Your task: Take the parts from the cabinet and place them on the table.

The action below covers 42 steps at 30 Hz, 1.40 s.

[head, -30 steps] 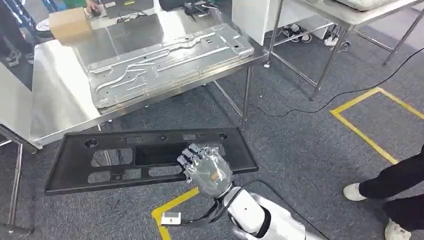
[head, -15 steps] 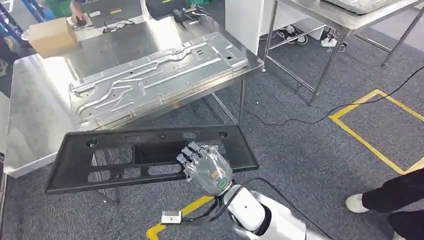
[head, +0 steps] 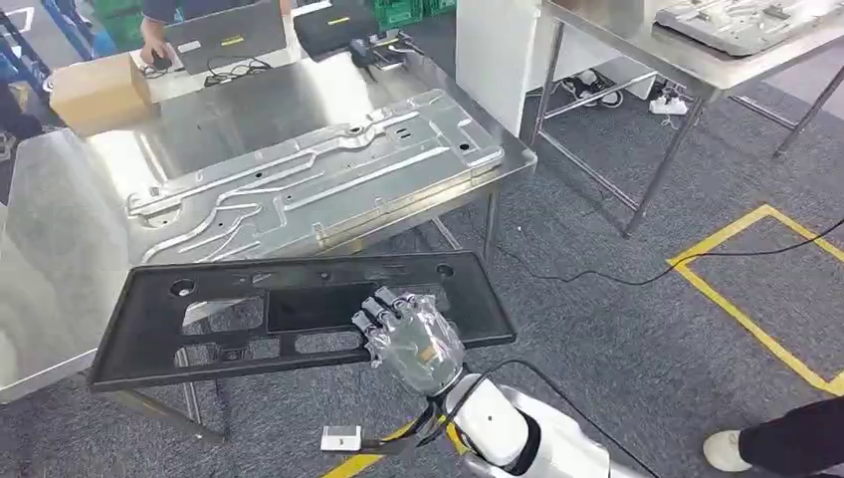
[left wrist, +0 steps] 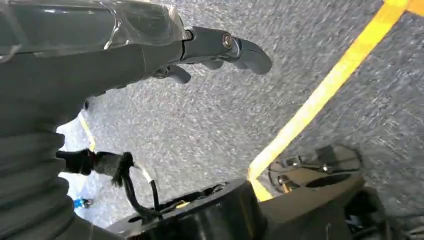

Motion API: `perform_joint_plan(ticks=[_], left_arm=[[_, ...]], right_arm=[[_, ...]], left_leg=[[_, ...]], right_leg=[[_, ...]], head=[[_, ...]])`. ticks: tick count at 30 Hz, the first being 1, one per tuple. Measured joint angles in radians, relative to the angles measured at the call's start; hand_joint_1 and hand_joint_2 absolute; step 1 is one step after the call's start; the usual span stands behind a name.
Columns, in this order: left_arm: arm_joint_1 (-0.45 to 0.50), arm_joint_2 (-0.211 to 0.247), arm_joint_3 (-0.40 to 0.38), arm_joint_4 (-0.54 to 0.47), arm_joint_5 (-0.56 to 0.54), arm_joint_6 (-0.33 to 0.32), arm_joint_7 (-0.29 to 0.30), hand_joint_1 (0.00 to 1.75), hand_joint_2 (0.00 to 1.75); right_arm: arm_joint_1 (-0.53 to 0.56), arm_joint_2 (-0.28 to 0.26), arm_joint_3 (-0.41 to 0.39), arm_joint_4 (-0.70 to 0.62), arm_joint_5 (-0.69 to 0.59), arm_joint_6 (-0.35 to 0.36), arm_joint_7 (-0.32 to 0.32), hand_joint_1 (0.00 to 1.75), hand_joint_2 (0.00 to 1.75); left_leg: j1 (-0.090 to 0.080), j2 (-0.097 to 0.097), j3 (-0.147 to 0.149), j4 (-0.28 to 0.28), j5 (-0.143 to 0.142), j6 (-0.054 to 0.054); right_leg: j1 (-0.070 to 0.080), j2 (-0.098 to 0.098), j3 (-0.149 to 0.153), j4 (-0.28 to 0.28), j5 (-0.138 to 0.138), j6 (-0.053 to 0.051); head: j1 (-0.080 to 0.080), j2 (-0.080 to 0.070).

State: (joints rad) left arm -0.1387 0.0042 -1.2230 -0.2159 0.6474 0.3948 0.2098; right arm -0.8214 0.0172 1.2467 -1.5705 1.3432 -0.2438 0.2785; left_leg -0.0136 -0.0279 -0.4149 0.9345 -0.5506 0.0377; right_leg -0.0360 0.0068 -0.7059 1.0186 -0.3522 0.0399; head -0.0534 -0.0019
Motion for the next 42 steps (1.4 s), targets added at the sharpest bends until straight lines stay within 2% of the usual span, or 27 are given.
perform_joint_plan(ticks=[2, 3, 5, 6, 8, 9, 10, 11, 12, 14, 17, 18, 20, 21, 23, 25, 26, 27, 29, 30, 32, 34, 35, 36, 39, 40, 42], left_arm=[[0.0, 0.003, 0.0, 0.0, 0.0, 0.0, 0.0, 0.0, 1.75], [0.0, 0.006, 0.0, 0.001, 0.001, 0.001, 0.0, 0.0, 1.75], [-0.004, 0.005, 0.0, 0.0, 0.002, 0.002, -0.004, 0.0, 1.75], [-0.011, 0.005, 0.001, 0.0, 0.002, 0.002, -0.005, 0.0, 1.75], [-0.021, 0.004, 0.001, 0.0, 0.002, 0.001, -0.005, 0.0, 1.75], [-0.024, 0.004, 0.002, 0.0, 0.003, 0.001, -0.005, 0.0, 1.75], [-0.025, 0.003, 0.002, 0.0, 0.003, 0.001, -0.005, 0.0, 1.75], [-0.025, 0.003, 0.002, 0.0, 0.003, 0.001, -0.005, 0.0, 1.75], [-0.024, 0.002, 0.002, 0.0, 0.003, 0.001, -0.005, 0.0, 1.75], [-0.016, 0.01, 0.002, 0.001, 0.008, 0.002, -0.005, 0.0, 1.75], [-0.015, 0.005, 0.002, 0.0, 0.011, 0.003, -0.006, 0.0, 1.75], [-0.014, 0.004, 0.002, 0.0, 0.01, 0.003, -0.006, 0.0, 1.75], [-0.011, 0.005, 0.002, 0.0, 0.013, 0.003, -0.006, 0.0, 1.75], [-0.011, 0.005, 0.002, 0.0, 0.016, 0.003, -0.006, 0.0, 1.75], [-0.006, 0.003, 0.002, 0.0, 0.019, 0.003, -0.006, 0.0, 1.75], [0.0, 0.001, 0.002, 0.0, 0.019, 0.003, -0.006, 0.0, 1.75], [0.002, 0.001, 0.002, 0.0, 0.019, 0.003, -0.006, 0.0, 1.75], [0.004, 0.0, 0.002, 0.0, 0.019, 0.003, -0.006, 0.0, 1.75], [0.008, 0.001, 0.002, 0.0, 0.019, 0.003, -0.006, 0.0, 1.75], [0.007, 0.002, 0.002, 0.0, 0.019, 0.003, -0.006, 0.0, 1.75], [0.001, 0.002, 0.002, 0.0, 0.019, 0.002, -0.005, 0.0, 1.75], [0.001, 0.007, 0.001, 0.0, 0.019, 0.004, -0.005, 0.0, 1.75], [0.001, 0.002, 0.001, -0.001, 0.018, 0.003, -0.006, 0.0, 1.75], [-0.001, 0.002, 0.002, -0.001, 0.019, 0.003, -0.006, 0.0, 1.75], [-0.017, 0.003, 0.003, -0.001, 0.019, 0.002, -0.007, 0.0, 1.75], [-0.019, 0.003, 0.003, -0.001, 0.019, 0.001, -0.007, 0.0, 1.75], [-0.018, 0.003, 0.004, -0.001, 0.018, 0.0, -0.006, 0.0, 1.75]], right_arm=[[0.001, 0.006, 0.0, -0.001, 0.003, 0.0, 0.0, 1.75, 1.75], [0.0, 0.006, 0.0, -0.001, 0.003, 0.0, 0.0, 1.75, 1.75], [-0.001, 0.008, 0.0, -0.001, 0.004, -0.001, 0.001, 1.75, 1.75], [0.0, 0.008, 0.0, 0.0, 0.004, 0.0, 0.001, 1.75, 1.75], [0.0, 0.008, 0.001, 0.001, 0.004, 0.0, 0.0, 1.75, 1.75], [0.001, 0.007, 0.002, 0.002, 0.004, 0.0, -0.001, 1.75, 1.75], [0.001, 0.006, 0.003, 0.002, 0.004, 0.0, -0.002, 1.75, 1.75], [0.0, 0.007, 0.003, 0.002, 0.004, 0.0, -0.003, 1.75, 1.75], [-0.001, 0.009, 0.003, 0.002, 0.003, 0.0, -0.005, 1.75, 1.75], [-0.002, 0.007, 0.003, 0.003, -0.004, 0.0, -0.007, 1.75, 1.75], [0.0, 0.014, 0.003, 0.006, -0.007, 0.0, -0.011, 1.75, 1.75], [-0.003, 0.018, 0.003, 0.006, -0.008, 0.0, -0.011, 1.75, 1.75], [-0.005, 0.022, 0.003, 0.007, -0.008, 0.0, -0.014, 1.75, 1.75], [-0.008, 0.023, 0.004, 0.007, -0.008, 0.0, -0.018, 1.75, 1.75], [-0.006, 0.022, 0.005, 0.01, -0.008, 0.0, -0.019, 1.75, 1.75], [-0.003, 0.022, 0.006, 0.014, -0.008, 0.0, -0.021, 1.75, 1.75], [-0.003, 0.022, 0.007, 0.016, -0.008, 0.0, -0.021, 1.75, 1.75], [-0.003, 0.022, 0.007, 0.016, -0.008, 0.0, -0.021, 1.75, 1.75], [-0.004, 0.021, 0.011, 0.019, -0.008, 0.0, -0.022, 1.75, 1.75], [-0.006, 0.021, 0.013, 0.022, -0.005, 0.0, -0.022, 1.75, 1.75], [-0.008, 0.028, 0.018, 0.024, -0.004, 0.001, -0.023, 1.75, 1.75], [-0.012, 0.032, 0.019, 0.026, -0.002, 0.001, -0.023, 1.75, 1.75], [-0.015, 0.031, 0.02, 0.026, -0.002, 0.001, -0.022, 1.75, 1.75], [-0.016, 0.032, 0.02, 0.027, -0.002, 0.001, -0.021, 1.75, 1.75], [-0.015, 0.032, 0.021, 0.031, -0.002, 0.002, -0.021, 1.75, 1.75], [-0.015, 0.032, 0.022, 0.032, -0.002, 0.002, -0.021, 1.75, 1.75], [-0.015, 0.033, 0.023, 0.034, -0.002, 0.005, -0.021, 1.75, 1.75]], left_leg=[[0.003, 0.001, 0.019, 0.002, 0.002, -0.005], [0.004, 0.0, 0.004, 0.022, 0.01, -0.008], [0.005, 0.013, -0.081, 0.175, 0.038, -0.021], [0.005, 0.015, -0.134, 0.253, 0.014, -0.024], [0.004, 0.019, -0.213, 0.346, -0.079, -0.027], [0.004, 0.019, -0.231, 0.347, -0.108, -0.024], [0.001, 0.02, -0.23, 0.314, -0.106, -0.017], [-0.004, 0.02, -0.221, 0.256, -0.078, -0.007], [-0.011, 0.02, -0.21, 0.183, -0.017, 0.014], [-0.041, 0.015, -0.205, 0.048, 0.181, 0.066], [-0.055, 0.019, -0.166, -0.004, 0.166, 0.076], [-0.051, 0.017, -0.142, -0.013, 0.163, 0.086], [-0.04, 0.015, -0.101, -0.033, 0.163, 0.082], [-0.036, 0.016, -0.092, -0.033, 0.154, 0.086], [-0.032, 0.01, -0.069, -0.034, 0.131, 0.079], [-0.026, 0.003, -0.038, -0.033, 0.104, 0.067], [-0.022, 0.001, -0.02, -0.033, 0.089, 0.062], [-0.018, -0.002, 0.005, -0.033, 0.07, 0.053], [-0.022, -0.009, 0.019, -0.026, 0.029, 0.033], [-0.016, -0.015, 0.027, -0.016, 0.015, 0.032], [-0.018, -0.017, 0.03, -0.018, 0.015, 0.022], [-0.015, -0.014, 0.004, 0.043, 0.029, 0.02], [-0.014, -0.001, -0.033, 0.112, 0.039, 0.008], [-0.008, 0.007, -0.081, 0.186, 0.028, -0.001], [0.001, 0.012, -0.205, 0.334, -0.078, -0.016], [0.002, 0.014, -0.215, 0.32, -0.087, -0.017], [0.0, 0.025, -0.197, 0.206, -0.023, -0.007]], right_leg=[[-0.002, -0.001, -0.001, -0.002, -0.007, -0.009], [-0.006, 0.0, 0.007, 0.005, -0.011, -0.013], [-0.003, -0.001, 0.028, 0.0, -0.032, -0.021], [-0.002, -0.004, 0.041, -0.002, -0.043, -0.021], [0.001, -0.01, 0.072, -0.002, -0.07, -0.023], [0.006, -0.011, 0.094, -0.003, -0.085, -0.025], [0.012, -0.011, 0.116, -0.003, -0.1, -0.027], [0.019, -0.011, 0.137, -0.004, -0.114, -0.028], [0.027, -0.012, 0.159, -0.007, -0.126, -0.03], [0.032, -0.012, 0.189, -0.015, -0.143, -0.031], [0.024, -0.008, 0.214, -0.03, -0.14, -0.023], [0.022, -0.008, 0.221, -0.03, -0.134, -0.016], [0.027, -0.004, 0.187, 0.054, -0.136, -0.013], [0.026, -0.004, 0.14, 0.128, -0.147, -0.011], [0.023, -0.004, 0.037, 0.255, -0.212, -0.002], [0.022, -0.005, -0.015, 0.258, -0.242, 0.008], [0.02, -0.005, -0.014, 0.211, -0.224, 0.012], [0.018, -0.005, 0.0, 0.131, -0.167, 0.018], [0.003, 0.024, 0.017, -0.026, 0.025, 0.035], [0.001, 0.024, 0.011, -0.023, 0.002, 0.012], [0.01, 0.015, 0.016, -0.023, 0.002, -0.009], [0.005, 0.0, 0.037, -0.024, -0.016, -0.019], [0.002, -0.009, 0.05, -0.025, -0.028, -0.026], [0.004, -0.014, 0.061, -0.028, -0.037, -0.027], [0.004, -0.041, 0.109, -0.029, -0.077, -0.026], [0.005, -0.049, 0.127, -0.029, -0.09, -0.025], [0.009, -0.064, 0.167, -0.031, -0.117, -0.023]], head=[[-0.006, 0.0], [-0.005, 0.001], [-0.006, 0.001], [-0.007, 0.001], [-0.007, 0.001], [-0.006, 0.001], [-0.007, 0.0], [-0.007, 0.001], [-0.007, 0.001], [-0.005, 0.0], [-0.006, 0.001], [-0.006, 0.001], [-0.005, 0.001], [-0.005, 0.001], [-0.005, 0.0], [-0.005, 0.001], [-0.005, 0.001], [-0.005, 0.001], [-0.005, 0.0], [-0.005, 0.0], [-0.006, 0.001], [-0.006, 0.001], [-0.006, 0.001], [-0.006, 0.0], [-0.006, 0.001], [-0.006, 0.001], [-0.006, 0.001]])
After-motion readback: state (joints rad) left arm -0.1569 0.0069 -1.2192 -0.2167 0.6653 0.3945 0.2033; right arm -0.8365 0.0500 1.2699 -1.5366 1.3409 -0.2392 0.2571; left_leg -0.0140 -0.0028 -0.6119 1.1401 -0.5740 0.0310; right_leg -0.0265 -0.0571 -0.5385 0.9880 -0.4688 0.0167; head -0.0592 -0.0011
